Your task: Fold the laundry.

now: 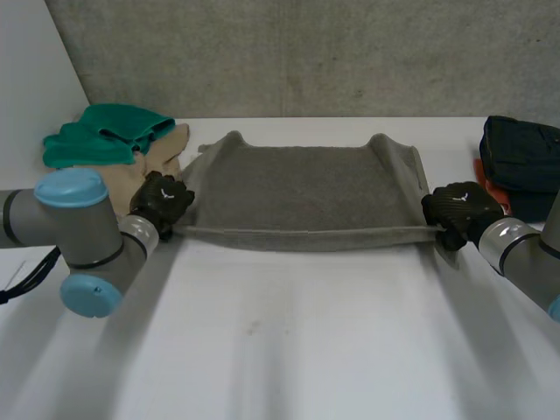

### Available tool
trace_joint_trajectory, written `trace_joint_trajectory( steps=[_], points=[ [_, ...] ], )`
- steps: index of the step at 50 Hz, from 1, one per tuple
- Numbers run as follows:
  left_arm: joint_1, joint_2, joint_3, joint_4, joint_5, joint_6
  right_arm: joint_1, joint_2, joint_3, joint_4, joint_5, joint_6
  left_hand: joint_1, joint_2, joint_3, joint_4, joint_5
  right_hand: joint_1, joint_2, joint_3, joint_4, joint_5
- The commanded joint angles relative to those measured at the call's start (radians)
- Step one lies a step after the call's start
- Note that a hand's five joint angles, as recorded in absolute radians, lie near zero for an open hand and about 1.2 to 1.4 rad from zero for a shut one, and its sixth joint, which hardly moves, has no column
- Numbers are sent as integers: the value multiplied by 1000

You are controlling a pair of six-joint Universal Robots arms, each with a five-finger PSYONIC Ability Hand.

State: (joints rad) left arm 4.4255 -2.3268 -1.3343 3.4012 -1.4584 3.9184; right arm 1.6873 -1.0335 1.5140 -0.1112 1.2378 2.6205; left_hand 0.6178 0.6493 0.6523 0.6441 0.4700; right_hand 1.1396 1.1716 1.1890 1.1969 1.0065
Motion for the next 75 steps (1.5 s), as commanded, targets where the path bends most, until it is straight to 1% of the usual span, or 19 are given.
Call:
trace_joint_trajectory(
  steps=[1, 7, 12, 16, 22, 26, 30, 31, 32, 36, 39, 46, 51, 54, 57, 58, 62, 67, 75],
  points=[
    [29, -17, 49, -100, -10, -36, -15, -3, -5, 10, 6, 55, 18, -13, -16, -8, -9, 257, 225, 207, 199, 215],
    [69, -5, 53, -72, -23, -73, -26, 0, -14, 13, 6, 78, 95, 63, 60, 68, 68, 257, 225, 207, 199, 215],
    [77, -13, 67, -79, -22, -90, -31, 0, -25, 36, 8, 81, 259, 227, 224, 232, 232, 257, 225, 207, 199, 215],
    [74, -16, 66, -115, 4, -87, -32, 0, -40, 64, 12, 81, 777, 746, 743, 751, 750, 257, 225, 207, 199, 215],
    [78, 56, 29, -169, 19, -82, -47, -7, -67, 113, 8, 78, 778, 747, 744, 752, 752, 257, 225, 207, 199, 215],
    [78, 177, -48, -246, 6, -62, -69, -28, -94, 224, -21, 40, 778, 747, 744, 752, 752, 257, 225, 207, 199, 215],
    [83, 294, -153, -376, -37, 1, -119, -75, -103, 460, -92, -169, 778, 747, 744, 752, 752, 257, 225, 207, 199, 215],
    [81, 346, -205, -457, -62, 43, -145, -98, -100, 585, -109, -318, 778, 747, 744, 752, 752, 257, 225, 207, 199, 215],
    [78, 372, -232, -497, -72, 68, -155, -109, -98, 631, -110, -382, 778, 747, 744, 752, 752, 257, 225, 207, 199, 215],
    [57, 489, -364, -675, -103, 189, -207, -131, -74, 869, -87, -753, 778, 747, 744, 752, 752, 257, 225, 207, 199, 215],
    [16, 536, -428, -692, -91, 251, -221, -119, -69, 965, -25, -936, 778, 747, 744, 752, 752, 257, 225, 207, 199, 215],
    [-18, 423, -317, -574, -131, 237, -172, -39, -132, 877, 15, -815, 778, 747, 744, 752, 752, 257, 225, 207, 199, 215],
    [-20, 302, -75, -507, -183, 145, -127, 22, -236, 716, 46, -719, 778, 747, 744, 752, 752, 257, 225, 207, 199, 215],
    [-17, 256, 121, -473, -154, 98, -97, 38, -317, 607, 60, -663, 778, 747, 744, 752, 752, 257, 225, 207, 199, 215],
    [-15, 245, 283, -432, -132, 46, -68, 41, -463, 440, 81, -574, 778, 747, 744, 752, 752, 257, 225, 207, 199, 215],
    [-17, 250, 382, -395, -114, -9, -63, 38, -498, 391, 88, -542, 778, 747, 744, 752, 752, 257, 225, 207, 199, 215],
    [-9, 250, 593, -245, -106, -152, -52, 3, -641, 53, 109, -294, 778, 747, 744, 752, 752, 257, 225, 207, 199, 215],
    [2, 248, 710, -82, -111, -270, -54, -36, -650, -264, 114, -36, 778, 747, 744, 752, 752, 257, 225, 207, 199, 215],
    [20, 231, 672, -91, -120, -288, -40, -22, -653, -213, 103, 12, 778, 747, 744, 752, 752, 257, 225, 207, 199, 215]
  ],
)
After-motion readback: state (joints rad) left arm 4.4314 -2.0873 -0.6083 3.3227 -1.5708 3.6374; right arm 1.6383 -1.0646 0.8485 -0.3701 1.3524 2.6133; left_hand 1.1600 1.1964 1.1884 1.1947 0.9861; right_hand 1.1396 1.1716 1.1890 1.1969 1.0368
